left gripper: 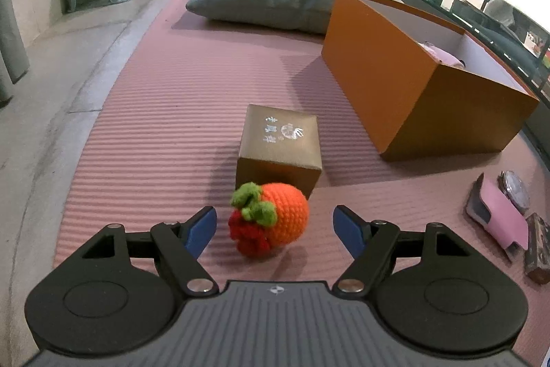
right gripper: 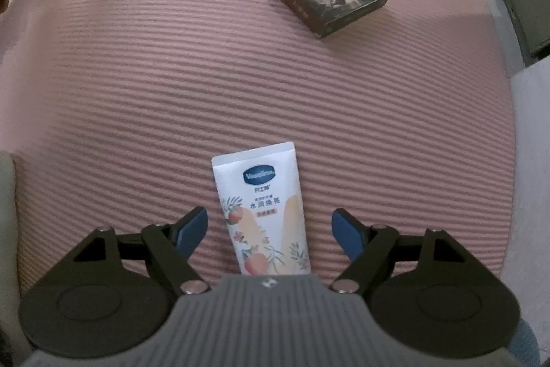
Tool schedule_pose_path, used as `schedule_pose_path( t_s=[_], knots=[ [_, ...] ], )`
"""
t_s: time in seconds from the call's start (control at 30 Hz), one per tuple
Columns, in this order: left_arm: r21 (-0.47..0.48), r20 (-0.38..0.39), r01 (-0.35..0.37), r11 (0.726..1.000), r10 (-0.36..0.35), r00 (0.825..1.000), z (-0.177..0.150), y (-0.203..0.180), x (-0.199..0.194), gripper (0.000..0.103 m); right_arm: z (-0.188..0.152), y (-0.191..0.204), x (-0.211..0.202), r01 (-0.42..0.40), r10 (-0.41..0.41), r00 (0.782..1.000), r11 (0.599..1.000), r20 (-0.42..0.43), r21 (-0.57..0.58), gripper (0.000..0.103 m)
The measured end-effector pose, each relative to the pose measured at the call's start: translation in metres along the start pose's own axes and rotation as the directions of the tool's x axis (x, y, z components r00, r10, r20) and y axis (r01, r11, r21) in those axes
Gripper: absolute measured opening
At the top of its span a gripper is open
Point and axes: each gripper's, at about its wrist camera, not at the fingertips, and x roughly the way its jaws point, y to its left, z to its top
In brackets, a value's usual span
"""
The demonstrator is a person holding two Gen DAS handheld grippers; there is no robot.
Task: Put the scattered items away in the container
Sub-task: 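Grasp the crocheted orange fruit with the left tool while the right tool grasps the Vaseline tube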
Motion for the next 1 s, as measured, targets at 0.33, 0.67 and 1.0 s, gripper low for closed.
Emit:
schedule_pose_path(
  t_s=[0.33, 0.67, 1.0],
  knots=[
    [-0.011, -0.052, 0.018, 1.0, -0.018, 0.998, 0.002, 0.006, 0.011, 0.06, -0.001, 0.003, 0.01, 0.015, -0.016, 0.999, 1.0, -0.046, -0.025, 0.075],
    [-0.043, -0.052, 0.021, 0.999, -0.023, 0.998, -0.001, 0.006, -0.001, 0.059, -0.006, -0.002, 0.006, -0.016, 0.016, 0.999, 1.0, -0.035, 0.0, 0.059],
    [-0.021, -0.03, 0.065, 0.998, -0.065, 0.997, -0.003, -0.013, -0.021, 0.059, -0.011, -0.011, -0.003, -0.024, 0.025, 1.0, 0.998, -0.011, 0.05, 0.055]
  ],
)
